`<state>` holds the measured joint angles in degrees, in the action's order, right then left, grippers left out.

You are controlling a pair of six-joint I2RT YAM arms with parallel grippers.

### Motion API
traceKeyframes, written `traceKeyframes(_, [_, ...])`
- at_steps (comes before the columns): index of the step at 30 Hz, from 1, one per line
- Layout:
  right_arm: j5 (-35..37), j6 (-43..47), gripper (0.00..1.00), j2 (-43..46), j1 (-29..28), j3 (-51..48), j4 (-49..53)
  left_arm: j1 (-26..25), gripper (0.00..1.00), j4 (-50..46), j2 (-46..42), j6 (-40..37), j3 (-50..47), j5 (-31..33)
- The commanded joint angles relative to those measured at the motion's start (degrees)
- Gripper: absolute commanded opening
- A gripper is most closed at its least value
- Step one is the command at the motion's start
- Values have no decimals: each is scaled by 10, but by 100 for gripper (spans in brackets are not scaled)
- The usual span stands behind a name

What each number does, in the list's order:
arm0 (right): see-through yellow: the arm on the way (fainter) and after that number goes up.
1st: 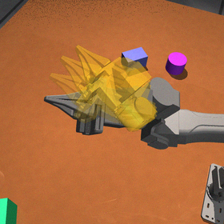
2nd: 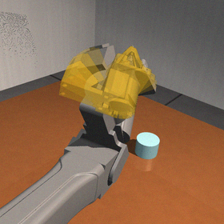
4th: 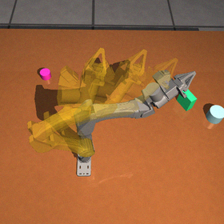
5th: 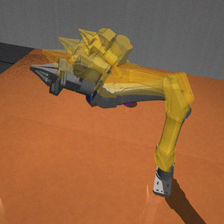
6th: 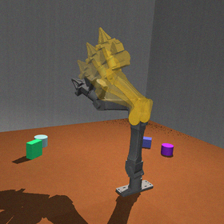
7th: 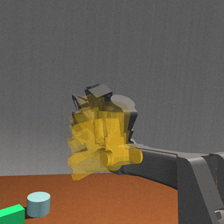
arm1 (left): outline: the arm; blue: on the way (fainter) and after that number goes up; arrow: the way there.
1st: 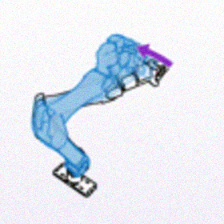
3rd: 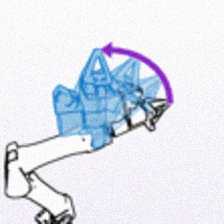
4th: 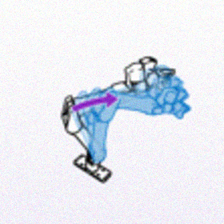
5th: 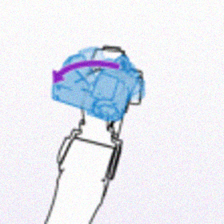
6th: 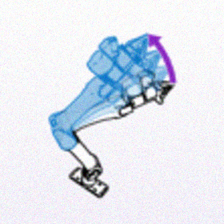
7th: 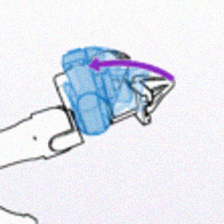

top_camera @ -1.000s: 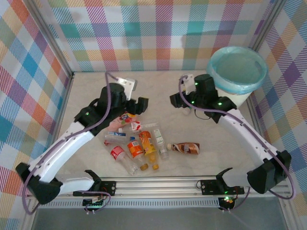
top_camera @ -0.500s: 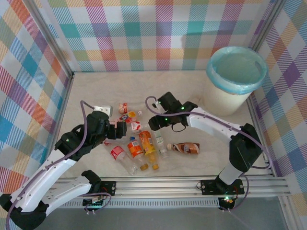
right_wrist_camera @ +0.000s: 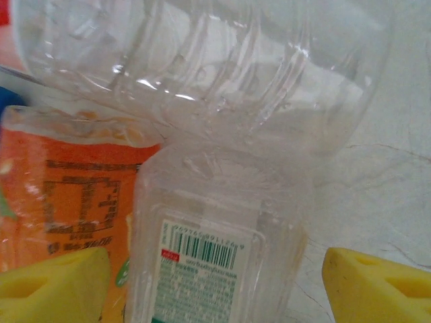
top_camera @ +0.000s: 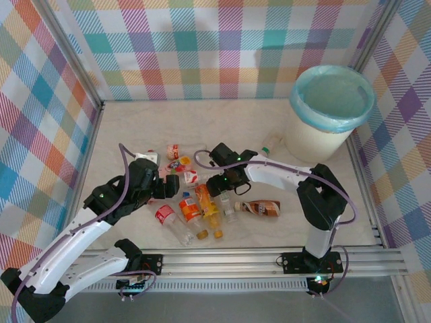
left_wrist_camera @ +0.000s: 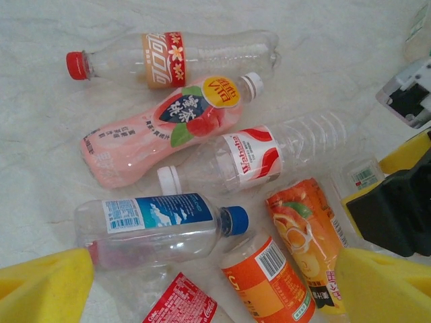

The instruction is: Put the plastic bottles in the bin

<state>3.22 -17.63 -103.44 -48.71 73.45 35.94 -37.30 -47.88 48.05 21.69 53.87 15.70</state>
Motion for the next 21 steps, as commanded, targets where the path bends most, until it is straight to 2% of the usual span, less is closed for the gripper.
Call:
traceKeyframes(1, [20,-22,81,-10,-3,0,11,6,92,9,2,12,8,-11])
traceKeyframes(13, [22,-29,78,-34,-3,-7,-12,7,92,16,0,19,16,-8])
traceKeyframes(21, [21,-19,65,-2,-3,-15,-22,6,92,22,20,21,44,-6])
